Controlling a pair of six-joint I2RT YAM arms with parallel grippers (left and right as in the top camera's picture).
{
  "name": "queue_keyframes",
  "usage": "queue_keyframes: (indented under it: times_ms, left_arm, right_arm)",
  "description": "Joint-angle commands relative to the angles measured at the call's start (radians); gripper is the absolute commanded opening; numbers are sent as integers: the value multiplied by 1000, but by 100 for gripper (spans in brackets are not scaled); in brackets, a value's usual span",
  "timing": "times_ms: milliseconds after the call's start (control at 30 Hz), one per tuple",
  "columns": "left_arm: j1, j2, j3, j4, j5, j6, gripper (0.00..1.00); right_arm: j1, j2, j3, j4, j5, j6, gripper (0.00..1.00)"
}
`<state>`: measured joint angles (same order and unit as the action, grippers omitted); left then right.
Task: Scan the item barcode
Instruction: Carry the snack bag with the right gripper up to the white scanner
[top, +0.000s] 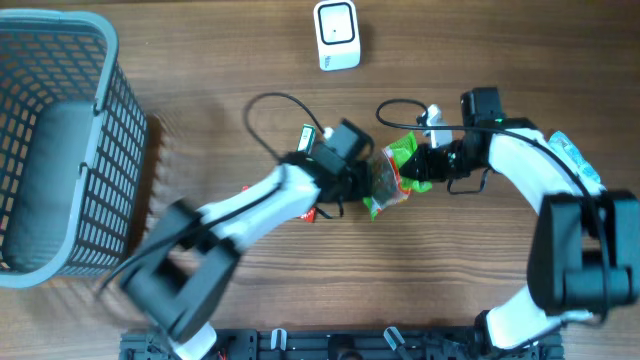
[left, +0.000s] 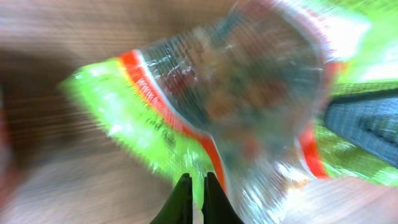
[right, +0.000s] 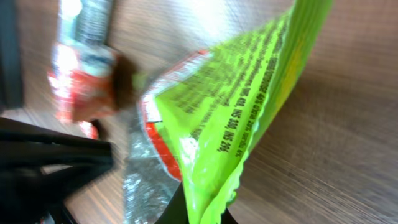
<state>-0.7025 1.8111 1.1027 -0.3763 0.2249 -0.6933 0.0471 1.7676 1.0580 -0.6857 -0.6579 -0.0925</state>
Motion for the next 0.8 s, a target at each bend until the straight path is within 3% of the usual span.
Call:
queue_keyframes:
  times_ms: [0,133,333,367,433,567,767]
  left_arm:
    - [121,-313,11,-12,-60,18,6]
    - [314,-562,10,-48,-106,119,17]
    - [547,-655,10,-113,-127,193,37]
    - [579,-654,10,-116,-126,193,48]
    - [619,-649,10,-123,-126,192,100]
    - [640,-646,10,-143,-126,193,100]
    - [640,-646,10,-172,-126,193,100]
  right_arm:
    - [4,-171,103,-23,20,-12,4]
    - [4,-312,215,-97,117,-9,4]
    - [48,-315,540,-247,266,-13,5]
    - [61,-306,615,-275,298,-19,4]
    - [86,-278,747,-319,326,-49,4]
    - [159,-183,970,-381,397,-119,4]
    - [343,-36,1016,-314,657,-425,4]
